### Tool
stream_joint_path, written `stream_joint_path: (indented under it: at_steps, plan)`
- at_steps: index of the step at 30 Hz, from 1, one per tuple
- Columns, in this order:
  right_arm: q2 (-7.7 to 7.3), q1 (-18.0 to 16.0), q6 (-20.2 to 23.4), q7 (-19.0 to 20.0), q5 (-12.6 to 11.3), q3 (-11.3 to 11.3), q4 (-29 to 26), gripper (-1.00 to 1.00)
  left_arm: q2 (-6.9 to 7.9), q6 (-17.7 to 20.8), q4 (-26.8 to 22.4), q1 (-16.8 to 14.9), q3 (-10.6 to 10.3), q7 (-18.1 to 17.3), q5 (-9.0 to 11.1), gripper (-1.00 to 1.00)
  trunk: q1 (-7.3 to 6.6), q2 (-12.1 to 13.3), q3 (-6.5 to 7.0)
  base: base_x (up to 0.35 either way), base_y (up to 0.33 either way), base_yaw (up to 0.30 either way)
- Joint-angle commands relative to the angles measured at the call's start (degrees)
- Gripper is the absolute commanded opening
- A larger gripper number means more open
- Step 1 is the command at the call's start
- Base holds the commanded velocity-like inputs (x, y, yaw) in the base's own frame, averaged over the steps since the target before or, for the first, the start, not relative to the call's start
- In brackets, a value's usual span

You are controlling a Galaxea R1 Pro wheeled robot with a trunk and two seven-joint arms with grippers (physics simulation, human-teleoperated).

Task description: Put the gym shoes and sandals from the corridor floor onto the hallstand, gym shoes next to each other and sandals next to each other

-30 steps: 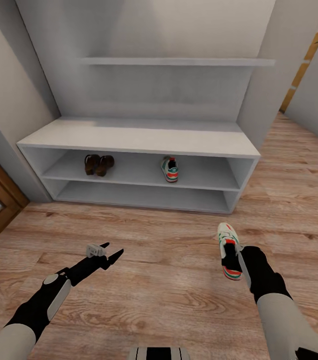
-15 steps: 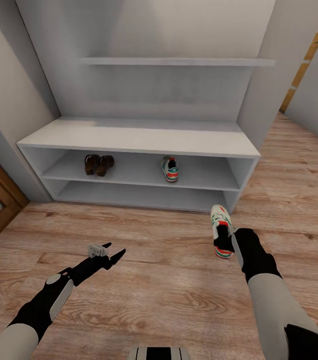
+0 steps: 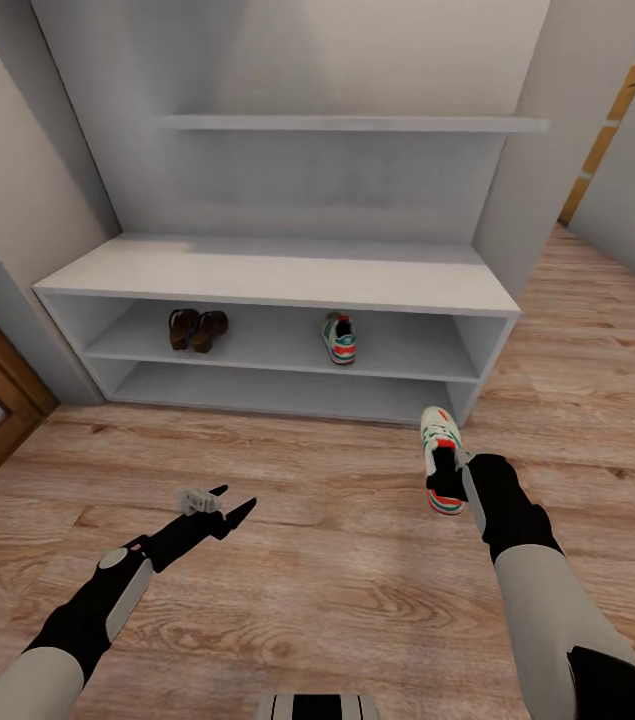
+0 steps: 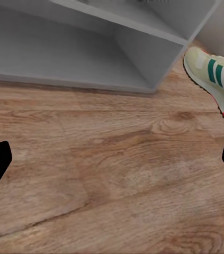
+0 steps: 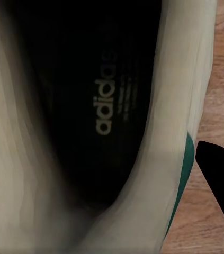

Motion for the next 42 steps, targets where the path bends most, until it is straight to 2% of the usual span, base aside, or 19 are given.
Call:
stream_joint_path:
  at_steps: [1, 8, 22, 28, 33, 38, 40, 41, 42]
  plan:
    - [0.07, -0.04, 0.21, 0.1, 0.3, -0.2, -0.07, -1.0, 0.06, -0.4, 0.07, -0.04, -0.29, 0.05, 0.28, 1.0, -0.01, -0.02, -0.04, 0.0, 0.0, 0.0]
    - [0.07, -0.04, 0.21, -0.1, 0.33, -0.23, -0.07, -1.0, 0.03, -0.4, 0.09, -0.04, -0.29, 0.06, 0.27, 1.0, -0.01, -0.02, -0.04, 0.0, 0.0, 0.052]
    - [0.12, -0.04, 0.21, -0.21, 0.33, -0.23, -0.07, -1.0, -0.31, -0.4, 0.12, -0.04, -0.29, 0.06, 0.27, 1.0, -0.01, -0.02, -0.05, 0.0, 0.0, 0.279]
    - [0.05, -0.04, 0.21, -0.31, 0.39, -0.23, -0.12, -1.0, -0.69, -0.4, 0.12, -0.04, -0.29, 0.1, 0.23, 1.0, -0.01, -0.02, -0.05, 0.001, 0.0, 0.094]
    - [0.07, -0.04, 0.13, -4.22, 0.42, -0.23, -0.08, -1.0, -0.85, -0.4, 0.15, -0.04, -0.29, 0.14, -0.06, 1.0, -0.01, -0.02, -0.05, 0.22, -0.066, 0.005]
    - [0.08, -0.04, -0.01, -4.93, 0.42, -0.22, -0.07, -1.0, -0.92, -0.4, 0.3, -0.04, -0.38, 0.02, -0.06, 1.0, -0.01, -0.02, -0.05, 0.077, -0.022, 0.001]
    - [0.11, -0.04, -0.06, -4.97, 0.42, 0.11, -0.09, -1.0, -1.33, -0.4, 0.41, -0.04, -1.15, -0.16, -0.05, 1.0, -0.01, -0.02, -0.05, 0.016, -0.005, 0.0]
    - [0.13, -0.04, -0.09, -5.0, 0.42, 0.45, -0.13, -1.0, -1.65, -0.4, 0.68, -0.04, -2.5, -0.43, -0.05, 1.0, -0.01, -0.02, -0.05, 0.008, -0.002, 0.0]
    - [0.14, -0.04, -0.12, -4.99, 0.42, 1.0, -0.4, -1.0, -2.04, -0.44, 1.54, -0.04, -5.92, -0.94, -0.03, 1.0, -0.01, -0.02, -0.05, 0.004, -0.001, 0.0]
